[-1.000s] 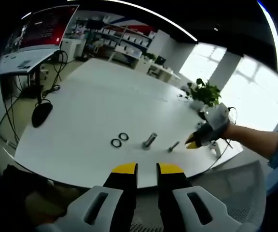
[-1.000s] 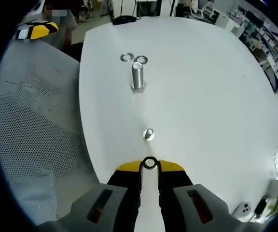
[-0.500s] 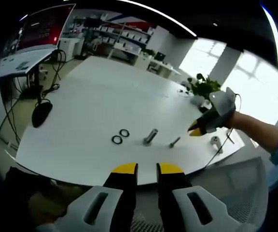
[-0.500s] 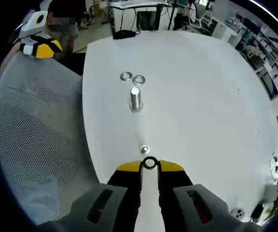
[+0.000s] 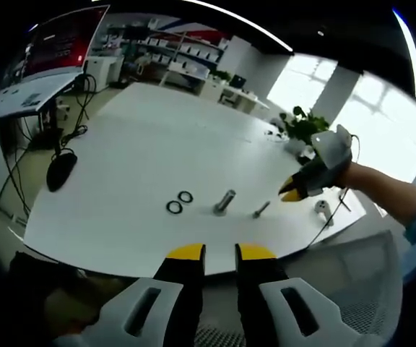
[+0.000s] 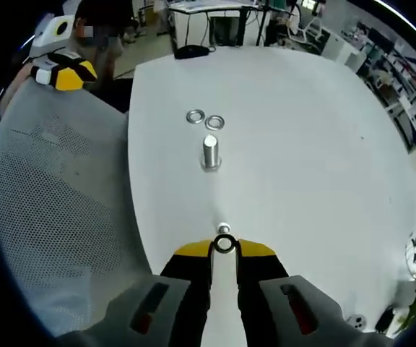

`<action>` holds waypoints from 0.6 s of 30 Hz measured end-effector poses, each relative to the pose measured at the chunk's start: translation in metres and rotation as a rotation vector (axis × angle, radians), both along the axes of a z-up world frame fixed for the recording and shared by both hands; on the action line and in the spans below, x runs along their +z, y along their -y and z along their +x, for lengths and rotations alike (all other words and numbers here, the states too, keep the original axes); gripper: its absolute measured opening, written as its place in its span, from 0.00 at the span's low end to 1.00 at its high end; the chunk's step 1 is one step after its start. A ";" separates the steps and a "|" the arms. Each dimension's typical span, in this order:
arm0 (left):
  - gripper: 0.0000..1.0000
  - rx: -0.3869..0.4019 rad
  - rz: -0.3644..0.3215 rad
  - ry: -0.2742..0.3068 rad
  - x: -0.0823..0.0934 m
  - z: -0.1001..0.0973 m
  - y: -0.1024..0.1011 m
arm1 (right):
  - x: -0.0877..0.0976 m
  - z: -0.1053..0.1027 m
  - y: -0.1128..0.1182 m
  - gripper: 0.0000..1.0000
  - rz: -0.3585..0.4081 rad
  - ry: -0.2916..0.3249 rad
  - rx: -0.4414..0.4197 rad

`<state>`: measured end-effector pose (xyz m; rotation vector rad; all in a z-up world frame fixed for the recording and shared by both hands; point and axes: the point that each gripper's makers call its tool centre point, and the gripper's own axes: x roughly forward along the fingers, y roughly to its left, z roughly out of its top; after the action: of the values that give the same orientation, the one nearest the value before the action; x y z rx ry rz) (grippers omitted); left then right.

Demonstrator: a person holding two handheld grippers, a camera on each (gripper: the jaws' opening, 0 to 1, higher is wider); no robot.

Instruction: Place the washer onto the threaded stud by aligning its center hole with the stud, sliding it down to the base, and recovering from edge contact or off-axis alignment until the washer reaches the visible bottom stop.

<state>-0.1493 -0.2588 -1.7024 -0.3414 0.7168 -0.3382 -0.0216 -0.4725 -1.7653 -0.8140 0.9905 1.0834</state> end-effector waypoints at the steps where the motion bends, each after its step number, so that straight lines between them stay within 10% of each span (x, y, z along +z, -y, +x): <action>1: 0.14 0.000 0.001 -0.001 0.000 0.000 0.000 | 0.000 0.000 0.000 0.13 0.000 -0.001 0.000; 18: 0.12 0.004 0.005 0.000 0.000 0.001 -0.001 | -0.009 0.002 -0.010 0.13 -0.003 -0.003 0.006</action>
<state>-0.1488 -0.2575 -1.7028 -0.3379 0.7168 -0.3323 -0.0197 -0.4621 -1.7747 -0.8183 0.9926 1.0887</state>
